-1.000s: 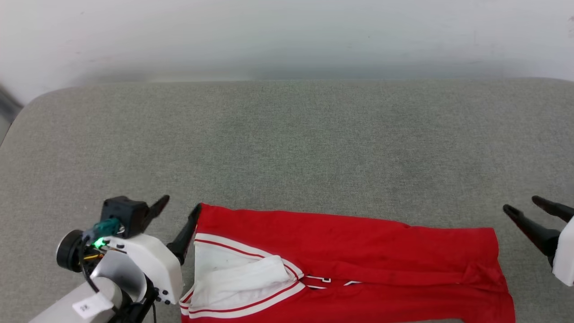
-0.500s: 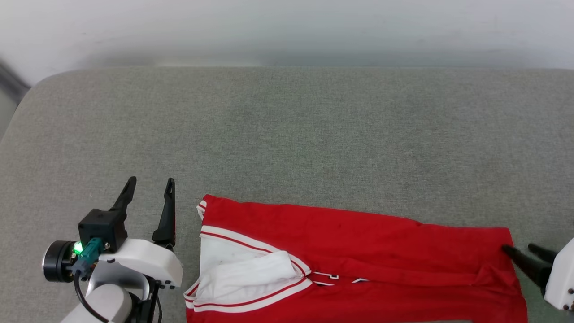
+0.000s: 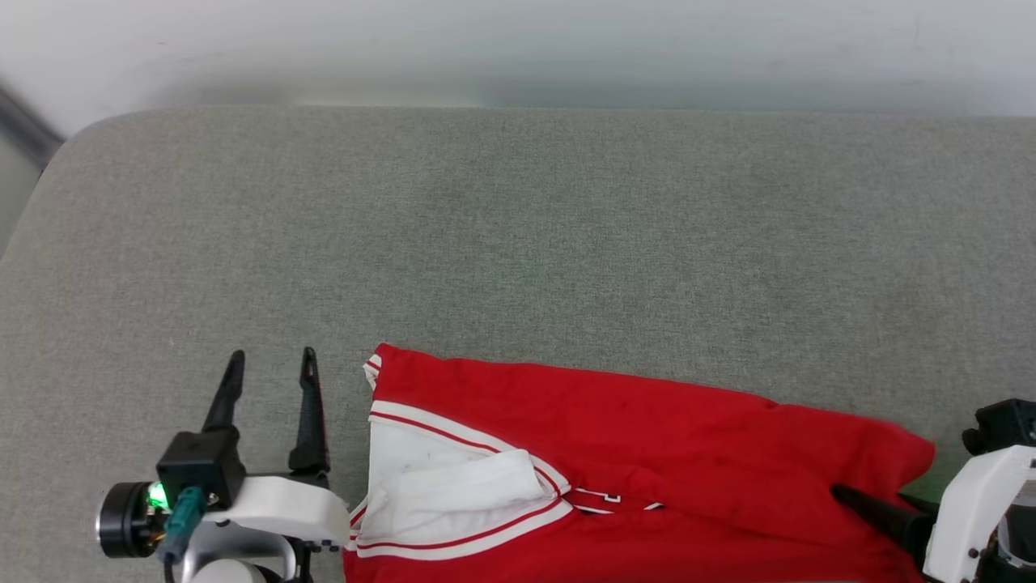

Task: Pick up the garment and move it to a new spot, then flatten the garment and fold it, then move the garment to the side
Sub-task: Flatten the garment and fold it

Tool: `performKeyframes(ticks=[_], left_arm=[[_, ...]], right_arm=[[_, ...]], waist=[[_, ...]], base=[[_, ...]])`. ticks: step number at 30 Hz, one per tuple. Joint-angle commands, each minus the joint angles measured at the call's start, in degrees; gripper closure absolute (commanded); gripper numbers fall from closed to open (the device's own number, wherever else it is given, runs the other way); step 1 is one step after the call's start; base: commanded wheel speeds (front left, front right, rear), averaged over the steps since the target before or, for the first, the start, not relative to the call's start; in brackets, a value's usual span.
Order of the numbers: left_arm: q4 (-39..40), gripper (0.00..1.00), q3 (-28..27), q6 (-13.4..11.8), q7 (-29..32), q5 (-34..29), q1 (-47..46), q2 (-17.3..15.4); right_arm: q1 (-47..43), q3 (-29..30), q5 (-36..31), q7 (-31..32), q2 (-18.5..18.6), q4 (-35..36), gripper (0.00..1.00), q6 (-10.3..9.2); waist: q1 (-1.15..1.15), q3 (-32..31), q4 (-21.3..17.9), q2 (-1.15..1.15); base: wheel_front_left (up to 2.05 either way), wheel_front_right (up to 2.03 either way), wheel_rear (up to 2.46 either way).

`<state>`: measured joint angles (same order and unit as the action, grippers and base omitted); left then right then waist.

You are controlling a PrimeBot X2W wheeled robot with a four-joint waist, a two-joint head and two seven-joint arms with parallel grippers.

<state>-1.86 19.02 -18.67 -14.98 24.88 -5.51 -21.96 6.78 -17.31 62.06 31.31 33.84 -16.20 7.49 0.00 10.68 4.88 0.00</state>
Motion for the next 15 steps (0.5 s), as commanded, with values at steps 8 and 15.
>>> performKeyframes(ticks=[8,15], left_arm=[[-0.4,0.00,-6.1,3.6,-0.3,-7.6,2.2,7.0],[0.1,0.00,-10.5,6.6,-0.3,-13.0,4.1,11.5]], right_arm=[[-1.4,-4.5,2.5,0.8,-2.7,0.0,1.00,0.00],[0.4,-3.5,4.0,-1.3,-0.2,0.3,1.00,-0.03]], waist=[[0.00,0.2,0.5,0.00],[0.00,-0.5,0.5,0.00]], base=[[0.00,0.00,0.00],[0.00,0.00,0.00]])
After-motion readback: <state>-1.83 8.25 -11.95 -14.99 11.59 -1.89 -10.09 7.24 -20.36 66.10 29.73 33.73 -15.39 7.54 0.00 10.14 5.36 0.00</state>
